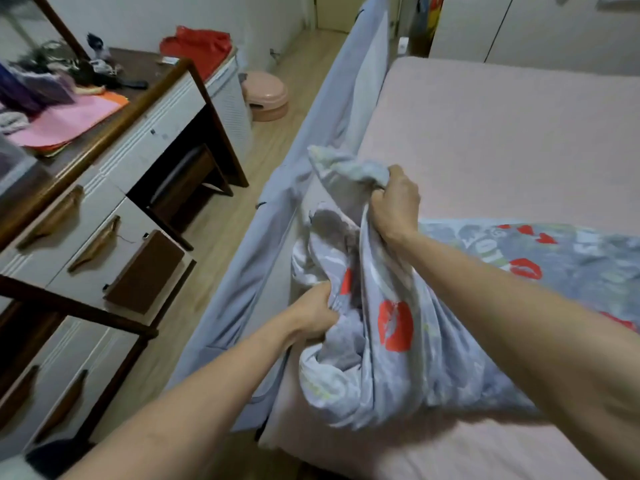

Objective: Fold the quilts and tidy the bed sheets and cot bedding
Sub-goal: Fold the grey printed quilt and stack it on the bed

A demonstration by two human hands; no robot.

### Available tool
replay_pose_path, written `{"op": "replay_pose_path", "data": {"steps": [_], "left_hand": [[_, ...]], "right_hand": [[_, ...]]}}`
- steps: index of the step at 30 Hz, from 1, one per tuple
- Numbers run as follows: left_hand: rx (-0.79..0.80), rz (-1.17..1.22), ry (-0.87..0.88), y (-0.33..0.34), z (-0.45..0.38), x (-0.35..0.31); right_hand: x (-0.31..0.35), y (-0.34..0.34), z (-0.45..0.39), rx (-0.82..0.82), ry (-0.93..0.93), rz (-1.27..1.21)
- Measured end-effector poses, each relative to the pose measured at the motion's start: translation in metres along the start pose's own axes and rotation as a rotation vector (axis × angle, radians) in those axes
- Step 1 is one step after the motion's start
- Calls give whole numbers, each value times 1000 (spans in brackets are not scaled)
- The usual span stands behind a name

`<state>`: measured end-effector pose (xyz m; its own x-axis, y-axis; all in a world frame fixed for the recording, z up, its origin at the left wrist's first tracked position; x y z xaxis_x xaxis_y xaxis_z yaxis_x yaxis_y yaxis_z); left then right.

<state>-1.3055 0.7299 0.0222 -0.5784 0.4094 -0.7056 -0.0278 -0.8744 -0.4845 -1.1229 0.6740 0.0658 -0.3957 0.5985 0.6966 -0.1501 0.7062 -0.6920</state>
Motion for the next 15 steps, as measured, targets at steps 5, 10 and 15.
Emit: {"op": "replay_pose_path", "data": {"steps": [5,10,15], "left_hand": [[61,-144,64,-6,-4,-18],[203,-230,120,29,5,-21],[373,90,-181,-4,-17,4]], "right_hand": [[2,56,5,536,227,67],[-35,70,36,879,125,456],[-66,46,29,769,102,318]]}}
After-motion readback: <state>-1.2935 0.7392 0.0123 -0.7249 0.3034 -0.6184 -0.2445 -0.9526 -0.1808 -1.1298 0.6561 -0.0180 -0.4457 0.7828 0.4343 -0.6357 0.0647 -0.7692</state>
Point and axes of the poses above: each hand's wrist, its own z-axis away from the middle knuckle, its own y-axis out of the palm, x = y × z, the point moved 2 cm from there along -z, towards the middle knuckle, and after that the axes turned 6 degrees about -y, right-handed, at the moved point
